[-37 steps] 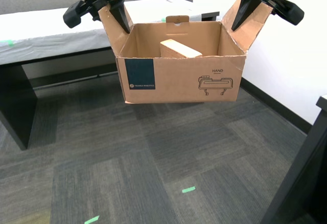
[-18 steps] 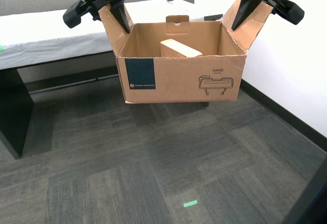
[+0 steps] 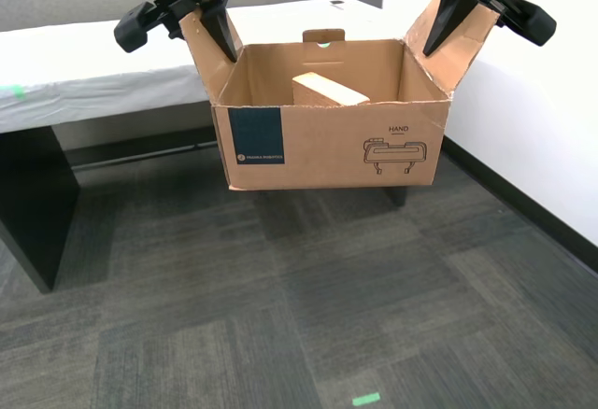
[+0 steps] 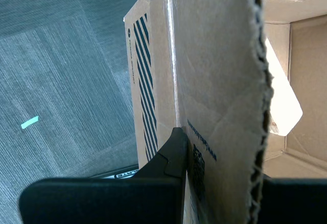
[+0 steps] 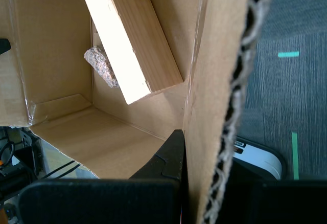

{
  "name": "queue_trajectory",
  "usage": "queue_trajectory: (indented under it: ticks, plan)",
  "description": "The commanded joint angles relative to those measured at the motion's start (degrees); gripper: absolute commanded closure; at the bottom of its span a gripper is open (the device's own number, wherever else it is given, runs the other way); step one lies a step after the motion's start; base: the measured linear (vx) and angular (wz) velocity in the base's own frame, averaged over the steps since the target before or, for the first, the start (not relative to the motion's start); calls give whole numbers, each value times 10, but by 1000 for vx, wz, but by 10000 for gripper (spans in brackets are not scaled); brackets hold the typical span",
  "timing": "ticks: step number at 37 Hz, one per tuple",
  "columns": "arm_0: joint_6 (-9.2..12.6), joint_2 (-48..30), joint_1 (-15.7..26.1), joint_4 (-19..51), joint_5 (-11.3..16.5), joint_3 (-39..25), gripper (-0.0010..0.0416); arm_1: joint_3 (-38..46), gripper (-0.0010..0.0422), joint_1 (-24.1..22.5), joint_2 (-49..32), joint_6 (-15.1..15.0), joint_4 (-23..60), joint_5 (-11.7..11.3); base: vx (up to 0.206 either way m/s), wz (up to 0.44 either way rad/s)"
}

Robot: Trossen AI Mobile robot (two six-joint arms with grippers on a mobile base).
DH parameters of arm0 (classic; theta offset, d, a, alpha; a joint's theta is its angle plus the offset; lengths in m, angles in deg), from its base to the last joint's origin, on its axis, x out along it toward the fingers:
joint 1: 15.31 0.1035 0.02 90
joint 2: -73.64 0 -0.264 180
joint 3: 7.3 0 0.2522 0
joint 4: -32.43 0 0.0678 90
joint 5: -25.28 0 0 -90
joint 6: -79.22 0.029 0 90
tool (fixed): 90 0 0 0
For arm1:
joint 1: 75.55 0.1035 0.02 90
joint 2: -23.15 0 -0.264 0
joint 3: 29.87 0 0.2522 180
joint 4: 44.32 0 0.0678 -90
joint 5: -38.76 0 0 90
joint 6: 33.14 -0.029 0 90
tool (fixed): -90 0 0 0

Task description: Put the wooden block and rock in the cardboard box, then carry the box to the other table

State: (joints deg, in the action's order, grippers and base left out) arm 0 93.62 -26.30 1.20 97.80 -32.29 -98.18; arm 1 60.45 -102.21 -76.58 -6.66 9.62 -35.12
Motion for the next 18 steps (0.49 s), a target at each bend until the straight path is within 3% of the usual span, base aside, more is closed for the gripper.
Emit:
queue_trajectory:
  ticks: [1,14,18]
  plan:
    - [-1,0,1,1,7,-1,406,1,413,-1,1,2,0,6,152,201]
    - [-1,1,0,-5,7,-1,406,1,413,-1,1,-8,3,7,146,193]
    - [-1,1,0,-6,7,-2,406,1,413,-1,1,-27,-4,7,144,180]
